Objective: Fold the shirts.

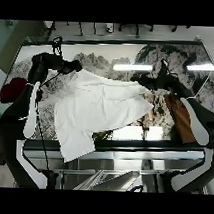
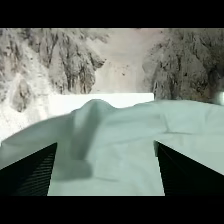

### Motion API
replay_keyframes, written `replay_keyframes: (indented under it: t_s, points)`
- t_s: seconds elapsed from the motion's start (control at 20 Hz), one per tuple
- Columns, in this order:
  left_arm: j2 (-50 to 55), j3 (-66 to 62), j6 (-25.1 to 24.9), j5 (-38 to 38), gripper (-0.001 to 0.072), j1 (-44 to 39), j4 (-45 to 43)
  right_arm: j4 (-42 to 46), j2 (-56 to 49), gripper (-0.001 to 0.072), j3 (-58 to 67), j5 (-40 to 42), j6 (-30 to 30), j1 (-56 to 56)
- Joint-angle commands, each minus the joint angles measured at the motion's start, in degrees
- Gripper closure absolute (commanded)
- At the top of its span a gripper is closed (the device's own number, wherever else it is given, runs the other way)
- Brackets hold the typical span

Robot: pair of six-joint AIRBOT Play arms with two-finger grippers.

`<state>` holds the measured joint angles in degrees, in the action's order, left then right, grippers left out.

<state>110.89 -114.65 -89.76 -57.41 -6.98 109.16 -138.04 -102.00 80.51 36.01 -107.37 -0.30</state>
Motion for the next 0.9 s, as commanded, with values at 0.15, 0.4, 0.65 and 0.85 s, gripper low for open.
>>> replay_keyframes:
  t_s: [0.15, 0.4, 0.65, 0.85]
  points:
    - [-9.4, 2.3, -0.1, -18.9, 0.0017, 9.5, 0.3, 0.9, 4.2, 0.0297, 6.5, 32.4, -6.6, -16.9]
    - [-24.4, 28.8, -4.9, -28.8, 0.0017, 19.2, 0.3, 7.0, 3.5, 0.0297, 2.9, 43.5, -8.3, -24.6]
    - [-32.2, 54.2, -6.9, -20.0, 0.0018, 23.9, 0.3, 6.7, 1.7, 0.0298, 0.9, 43.3, -10.5, -22.7]
    - [-30.6, 62.8, -10.6, -16.0, 0.0017, 24.0, 6.6, 6.7, 1.6, 0.0298, 0.9, 42.8, -10.6, -21.2]
